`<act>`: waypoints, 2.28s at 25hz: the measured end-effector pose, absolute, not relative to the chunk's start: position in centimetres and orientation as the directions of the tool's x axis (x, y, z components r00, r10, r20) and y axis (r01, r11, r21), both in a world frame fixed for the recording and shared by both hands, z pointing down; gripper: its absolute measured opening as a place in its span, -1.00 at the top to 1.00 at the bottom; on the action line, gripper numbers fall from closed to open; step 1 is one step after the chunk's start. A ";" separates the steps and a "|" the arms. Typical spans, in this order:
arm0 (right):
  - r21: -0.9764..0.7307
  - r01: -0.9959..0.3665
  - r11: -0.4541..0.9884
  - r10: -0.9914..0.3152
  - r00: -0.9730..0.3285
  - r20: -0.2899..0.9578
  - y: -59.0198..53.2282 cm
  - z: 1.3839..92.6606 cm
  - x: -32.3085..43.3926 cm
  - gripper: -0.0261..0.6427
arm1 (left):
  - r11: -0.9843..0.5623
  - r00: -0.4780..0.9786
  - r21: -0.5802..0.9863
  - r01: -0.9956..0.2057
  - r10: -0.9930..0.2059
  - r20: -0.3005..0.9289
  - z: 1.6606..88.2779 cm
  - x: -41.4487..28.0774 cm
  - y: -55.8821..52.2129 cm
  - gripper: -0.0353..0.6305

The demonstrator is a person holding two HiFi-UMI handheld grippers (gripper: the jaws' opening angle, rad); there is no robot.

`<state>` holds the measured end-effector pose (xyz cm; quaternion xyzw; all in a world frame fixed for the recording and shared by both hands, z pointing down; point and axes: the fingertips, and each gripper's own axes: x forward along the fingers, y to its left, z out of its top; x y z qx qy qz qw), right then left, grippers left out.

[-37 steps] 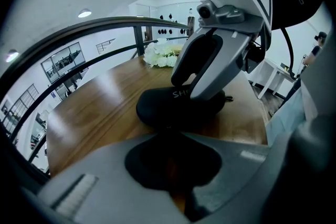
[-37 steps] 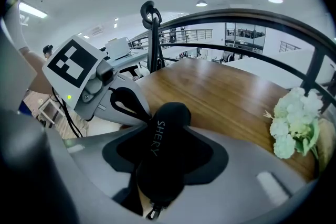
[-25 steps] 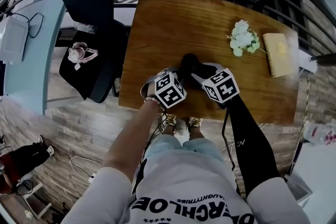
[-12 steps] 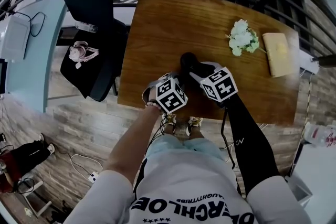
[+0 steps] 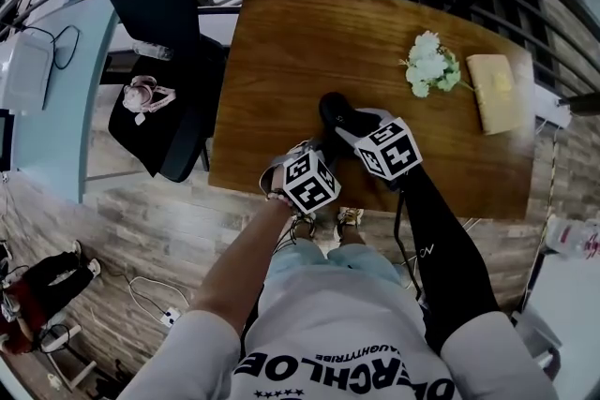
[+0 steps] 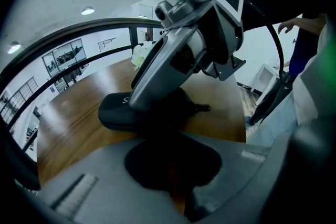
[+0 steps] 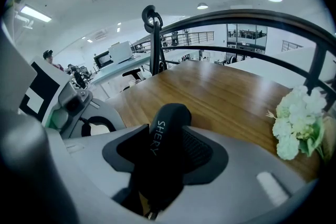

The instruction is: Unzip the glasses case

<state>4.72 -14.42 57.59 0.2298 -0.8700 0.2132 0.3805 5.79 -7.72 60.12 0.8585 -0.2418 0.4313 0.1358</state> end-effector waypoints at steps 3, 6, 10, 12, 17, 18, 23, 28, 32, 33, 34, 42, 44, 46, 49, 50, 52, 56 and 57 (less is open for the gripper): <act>-0.198 -0.562 0.803 -0.238 -0.608 0.757 -14.4 57.6 4.7 0.25 | -0.851 0.518 0.028 -0.525 -0.293 0.804 60.1 6.5 -7.2 0.56; -0.199 -0.563 0.802 -0.241 -0.610 0.755 -14.4 57.5 4.6 0.25 | -0.856 0.529 0.035 -0.516 -0.286 0.799 60.0 7.2 -6.7 0.56; -0.196 -0.564 0.802 -0.245 -0.611 0.753 -14.4 57.5 4.6 0.25 | -0.853 0.539 0.040 -0.520 -0.291 0.790 60.1 8.3 -6.1 0.56; -0.191 -0.561 0.806 -0.245 -0.609 0.755 -14.4 57.4 4.5 0.25 | -0.852 0.541 0.042 -0.522 -0.293 0.788 60.2 8.5 -6.0 0.56; -0.177 -0.638 0.749 -0.343 -0.603 0.720 -15.2 55.8 6.8 0.32 | -0.868 0.548 0.031 -0.495 -0.284 0.787 59.5 7.2 -6.1 0.56; -0.167 -0.666 0.727 -0.371 -0.585 0.721 -15.1 55.7 7.9 0.35 | -0.873 0.543 0.023 -0.488 -0.283 0.791 59.5 6.7 -6.1 0.56; -0.133 -0.700 0.702 -0.330 -0.485 0.810 -11.5 58.8 11.0 0.48 | -0.871 0.509 -0.004 -0.491 -0.291 0.810 59.8 4.0 -6.4 0.56; -0.208 -0.577 0.790 -0.206 -0.570 0.796 -8.3 59.0 7.4 0.44 | -0.848 0.458 -0.046 -0.527 -0.329 0.826 59.9 0.7 -8.2 0.56; -0.151 -0.484 0.862 -0.225 -0.633 0.741 -11.0 56.6 4.1 0.34 | -0.820 0.388 -0.102 -0.563 -0.371 0.844 59.8 -2.9 -10.7 0.56; -0.120 -0.457 0.882 -0.234 -0.644 0.728 -12.0 55.9 3.0 0.33 | -0.815 0.369 -0.117 -0.568 -0.379 0.849 59.9 -3.8 -11.3 0.56; -0.085 -0.429 0.899 -0.244 -0.653 0.717 -12.9 55.3 1.7 0.32 | -0.811 0.352 -0.131 -0.570 -0.385 0.853 60.0 -4.7 -11.9 0.56; -0.029 -0.304 0.952 -0.173 -0.615 0.769 -16.3 56.8 -4.7 0.34 | -0.782 0.306 -0.157 -0.603 -0.409 0.860 60.9 -7.4 -13.4 0.56; -0.039 -0.314 0.949 -0.175 -0.622 0.763 -16.6 57.4 -4.4 0.34 | -0.765 0.306 -0.150 -0.626 -0.419 0.855 61.5 -7.1 -13.3 0.56; -0.036 -0.310 0.950 -0.176 -0.626 0.760 -16.7 57.6 -4.3 0.34 | -0.749 0.305 -0.143 -0.646 -0.426 0.852 61.7 -7.0 -13.0 0.56; -0.037 -0.309 0.950 -0.171 -0.617 0.768 -16.3 57.0 -4.8 0.33 | -0.731 0.317 -0.115 -0.672 -0.425 0.848 61.0 -7.4 -11.9 0.56; -0.038 -0.310 0.950 -0.170 -0.614 0.771 -16.2 56.7 -5.0 0.33 | -0.729 0.323 -0.105 -0.677 -0.421 0.848 60.6 -7.5 -11.4 0.56; -0.038 -0.311 0.950 -0.170 -0.612 0.773 -16.1 56.3 -5.3 0.33 | -0.734 0.339 -0.086 -0.674 -0.410 0.847 60.2 -7.3 -10.3 0.56; -0.042 -0.314 0.949 -0.170 -0.616 0.769 -16.2 56.4 -5.7 0.34 | -0.757 0.371 -0.075 -0.650 -0.401 0.838 60.0 -5.6 -8.6 0.56; -0.043 -0.314 0.948 -0.170 -0.618 0.768 -16.2 56.4 -5.7 0.34 | -0.758 0.375 -0.075 -0.648 -0.403 0.835 59.9 -5.1 -8.5 0.56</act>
